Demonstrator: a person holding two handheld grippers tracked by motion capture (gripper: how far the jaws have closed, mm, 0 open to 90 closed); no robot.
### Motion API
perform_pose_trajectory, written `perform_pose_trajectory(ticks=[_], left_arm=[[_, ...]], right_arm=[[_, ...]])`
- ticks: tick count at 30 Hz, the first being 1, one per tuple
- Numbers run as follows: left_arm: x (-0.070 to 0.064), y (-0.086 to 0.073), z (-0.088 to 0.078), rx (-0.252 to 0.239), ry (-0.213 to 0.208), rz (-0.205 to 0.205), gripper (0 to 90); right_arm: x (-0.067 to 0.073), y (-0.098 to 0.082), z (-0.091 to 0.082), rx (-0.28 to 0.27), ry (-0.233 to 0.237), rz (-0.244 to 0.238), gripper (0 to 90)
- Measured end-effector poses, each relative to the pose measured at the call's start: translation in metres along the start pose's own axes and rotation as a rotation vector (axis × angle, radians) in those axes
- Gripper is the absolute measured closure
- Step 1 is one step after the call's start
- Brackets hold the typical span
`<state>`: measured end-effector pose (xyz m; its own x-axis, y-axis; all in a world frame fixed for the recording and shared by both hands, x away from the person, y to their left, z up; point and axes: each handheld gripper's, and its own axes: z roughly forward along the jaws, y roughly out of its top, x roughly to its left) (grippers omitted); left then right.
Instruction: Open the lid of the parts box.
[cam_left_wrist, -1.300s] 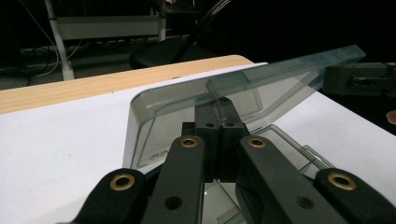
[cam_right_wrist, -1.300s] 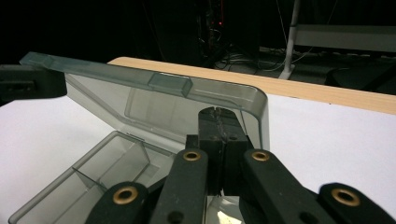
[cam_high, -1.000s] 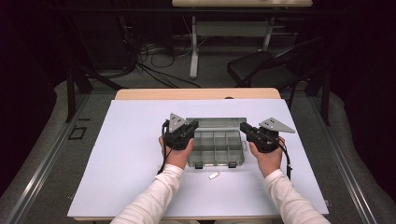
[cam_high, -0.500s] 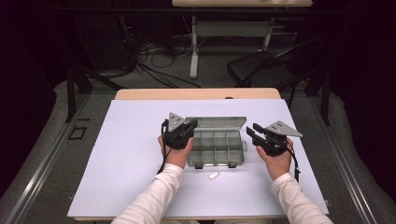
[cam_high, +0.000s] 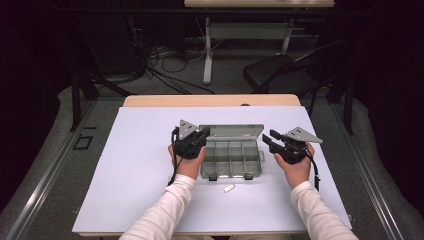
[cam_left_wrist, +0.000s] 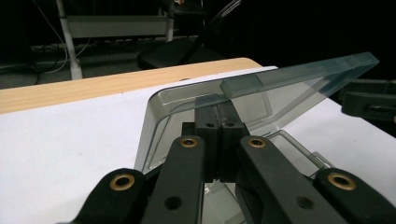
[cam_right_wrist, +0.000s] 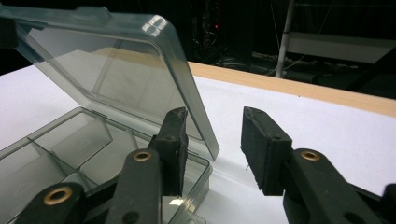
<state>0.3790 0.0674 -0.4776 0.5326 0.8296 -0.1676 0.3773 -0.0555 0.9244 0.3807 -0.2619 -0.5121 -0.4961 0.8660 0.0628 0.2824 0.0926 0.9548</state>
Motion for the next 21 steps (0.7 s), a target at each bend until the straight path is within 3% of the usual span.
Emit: perform_pose_trajectory(ticks=[5, 10, 15, 21], left_arm=[[0.002, 0.001, 0.000, -0.002, 0.002, -0.002, 90.0], [0.005, 0.001, 0.001, -0.003, 0.009, -0.003, 90.0], [0.006, 0.002, 0.001, -0.001, 0.015, 0.000, 90.0], [0.006, 0.002, 0.001, 0.002, 0.019, 0.003, 90.0]], right_arm=[[-0.006, -0.005, 0.009, 0.005, -0.005, 0.017, 62.3], [-0.006, -0.011, 0.019, 0.025, 0.028, 0.047, 64.8], [-0.002, -0.014, 0.027, 0.038, 0.009, 0.018, 68.1], [-0.001, -0.018, 0.033, 0.057, -0.019, 0.026, 74.1]])
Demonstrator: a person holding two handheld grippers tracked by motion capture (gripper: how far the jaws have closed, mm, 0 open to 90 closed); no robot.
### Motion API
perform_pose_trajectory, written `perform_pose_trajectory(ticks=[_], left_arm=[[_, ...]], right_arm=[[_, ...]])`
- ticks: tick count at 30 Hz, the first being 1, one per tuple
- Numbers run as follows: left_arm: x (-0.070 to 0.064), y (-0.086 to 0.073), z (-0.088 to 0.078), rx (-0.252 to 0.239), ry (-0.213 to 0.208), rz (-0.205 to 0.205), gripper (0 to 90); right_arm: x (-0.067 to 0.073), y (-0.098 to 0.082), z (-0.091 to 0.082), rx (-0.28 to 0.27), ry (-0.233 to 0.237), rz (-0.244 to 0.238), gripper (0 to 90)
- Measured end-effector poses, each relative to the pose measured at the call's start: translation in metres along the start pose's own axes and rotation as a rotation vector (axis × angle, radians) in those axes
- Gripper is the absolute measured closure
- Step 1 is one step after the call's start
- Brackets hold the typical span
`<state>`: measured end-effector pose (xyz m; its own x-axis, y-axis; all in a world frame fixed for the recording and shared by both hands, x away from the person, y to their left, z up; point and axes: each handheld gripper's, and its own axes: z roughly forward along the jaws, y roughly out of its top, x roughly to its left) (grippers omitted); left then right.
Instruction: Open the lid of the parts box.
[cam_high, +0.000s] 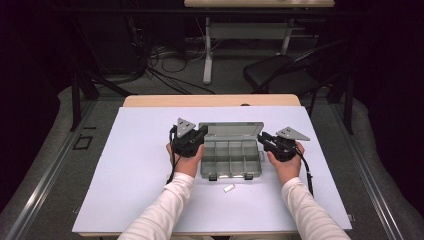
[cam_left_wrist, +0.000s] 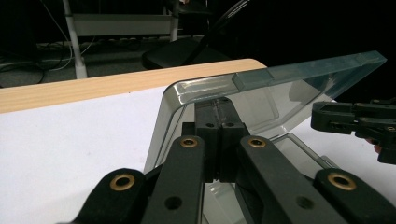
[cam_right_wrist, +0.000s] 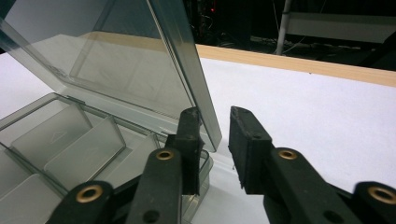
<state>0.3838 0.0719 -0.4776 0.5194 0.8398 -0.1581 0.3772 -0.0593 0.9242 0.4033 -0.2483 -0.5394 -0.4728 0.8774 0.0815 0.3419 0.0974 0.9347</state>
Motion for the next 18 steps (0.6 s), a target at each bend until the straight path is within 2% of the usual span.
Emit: perform_pose_trajectory(ticks=[5, 18], left_arm=[[0.0010, -0.0007, 0.0021, 0.005, 0.002, -0.001, 90.0], [0.0023, -0.0052, 0.0015, 0.032, 0.007, 0.012, 90.0]], right_arm=[[0.0028, -0.0003, 0.0034, -0.013, -0.010, 0.031, 77.4], [0.0072, -0.0009, 0.0069, -0.018, -0.037, 0.045, 79.9]])
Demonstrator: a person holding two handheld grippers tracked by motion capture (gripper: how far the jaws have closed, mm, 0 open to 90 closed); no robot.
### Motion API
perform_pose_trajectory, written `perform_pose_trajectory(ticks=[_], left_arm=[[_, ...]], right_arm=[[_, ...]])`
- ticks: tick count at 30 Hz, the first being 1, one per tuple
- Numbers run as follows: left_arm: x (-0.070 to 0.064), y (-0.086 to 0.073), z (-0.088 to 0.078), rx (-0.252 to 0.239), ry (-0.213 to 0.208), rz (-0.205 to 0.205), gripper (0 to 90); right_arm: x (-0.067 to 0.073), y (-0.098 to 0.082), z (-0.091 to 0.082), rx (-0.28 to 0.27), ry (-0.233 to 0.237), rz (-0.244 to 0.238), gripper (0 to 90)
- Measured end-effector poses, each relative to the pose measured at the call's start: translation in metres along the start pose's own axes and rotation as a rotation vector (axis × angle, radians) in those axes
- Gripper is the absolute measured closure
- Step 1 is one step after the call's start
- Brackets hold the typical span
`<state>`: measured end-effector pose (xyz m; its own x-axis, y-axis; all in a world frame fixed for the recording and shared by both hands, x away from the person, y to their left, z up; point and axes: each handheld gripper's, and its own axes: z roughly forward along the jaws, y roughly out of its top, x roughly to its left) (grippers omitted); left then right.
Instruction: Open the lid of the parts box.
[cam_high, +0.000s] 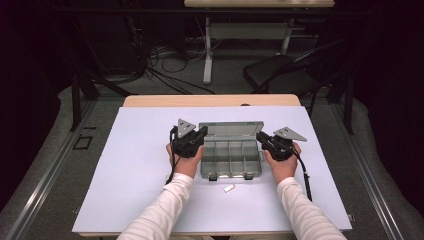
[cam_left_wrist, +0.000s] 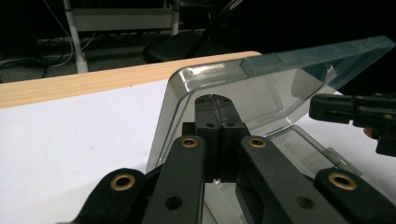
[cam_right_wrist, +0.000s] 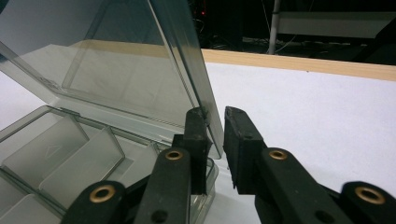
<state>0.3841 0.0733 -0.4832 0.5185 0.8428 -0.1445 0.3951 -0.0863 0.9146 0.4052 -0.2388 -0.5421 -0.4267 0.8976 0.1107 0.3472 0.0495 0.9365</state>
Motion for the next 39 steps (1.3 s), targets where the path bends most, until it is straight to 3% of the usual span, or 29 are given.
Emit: perform_pose_trajectory(ticks=[6, 20, 32, 39], left_arm=[[0.001, -0.009, 0.000, 0.027, -0.005, 0.006, 88.6], [0.003, -0.040, 0.002, 0.129, 0.015, 0.033, 71.4], [0.001, -0.055, 0.000, 0.181, 0.028, 0.047, 61.2], [-0.001, -0.064, 0.004, 0.234, 0.023, 0.069, 49.9]], right_arm=[[0.002, 0.000, 0.001, -0.007, -0.005, 0.009, 81.8], [0.003, 0.001, 0.001, -0.011, -0.004, 0.020, 81.6], [0.004, 0.001, 0.001, -0.019, -0.006, 0.025, 81.6], [0.005, 0.001, 0.001, -0.018, -0.008, 0.026, 81.5]])
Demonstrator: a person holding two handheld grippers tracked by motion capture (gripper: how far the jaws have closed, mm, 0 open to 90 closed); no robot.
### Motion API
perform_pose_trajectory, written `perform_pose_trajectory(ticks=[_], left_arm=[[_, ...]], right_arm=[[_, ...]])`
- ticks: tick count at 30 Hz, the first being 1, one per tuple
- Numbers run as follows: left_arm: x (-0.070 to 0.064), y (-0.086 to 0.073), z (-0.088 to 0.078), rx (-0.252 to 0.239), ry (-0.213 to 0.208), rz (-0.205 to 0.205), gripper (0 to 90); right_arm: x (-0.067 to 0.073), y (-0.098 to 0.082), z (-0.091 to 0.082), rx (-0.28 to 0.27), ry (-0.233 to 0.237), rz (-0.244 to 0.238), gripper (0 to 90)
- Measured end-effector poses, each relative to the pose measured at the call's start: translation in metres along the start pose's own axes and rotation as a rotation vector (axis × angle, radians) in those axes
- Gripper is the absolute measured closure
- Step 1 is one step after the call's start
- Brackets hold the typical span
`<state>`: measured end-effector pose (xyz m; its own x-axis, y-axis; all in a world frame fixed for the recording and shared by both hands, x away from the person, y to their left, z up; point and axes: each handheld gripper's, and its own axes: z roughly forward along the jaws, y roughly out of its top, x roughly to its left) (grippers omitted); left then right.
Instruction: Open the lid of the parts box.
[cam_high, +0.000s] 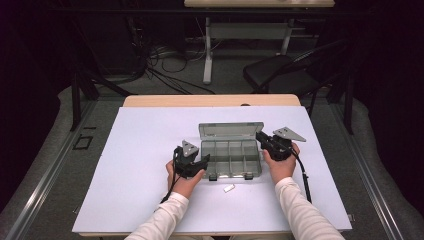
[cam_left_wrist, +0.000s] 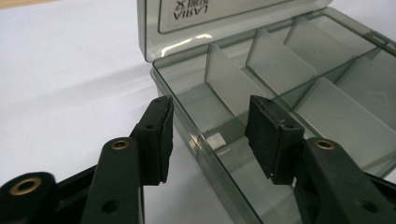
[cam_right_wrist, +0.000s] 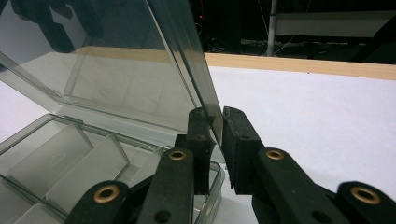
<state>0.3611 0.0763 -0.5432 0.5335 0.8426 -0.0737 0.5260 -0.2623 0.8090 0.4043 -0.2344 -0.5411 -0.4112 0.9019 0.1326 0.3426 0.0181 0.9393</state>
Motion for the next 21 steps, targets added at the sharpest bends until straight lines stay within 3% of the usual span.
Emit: perform_pose_trajectory(ticks=[11, 21], left_arm=[[0.000, -0.011, 0.010, 0.074, -0.003, 0.009, 47.1], [0.002, -0.013, 0.015, 0.099, -0.016, 0.020, 47.7]], right_arm=[[0.001, 0.000, 0.000, 0.003, -0.004, 0.002, 81.4], [0.001, 0.000, 0.000, 0.000, -0.006, 0.002, 81.1]])
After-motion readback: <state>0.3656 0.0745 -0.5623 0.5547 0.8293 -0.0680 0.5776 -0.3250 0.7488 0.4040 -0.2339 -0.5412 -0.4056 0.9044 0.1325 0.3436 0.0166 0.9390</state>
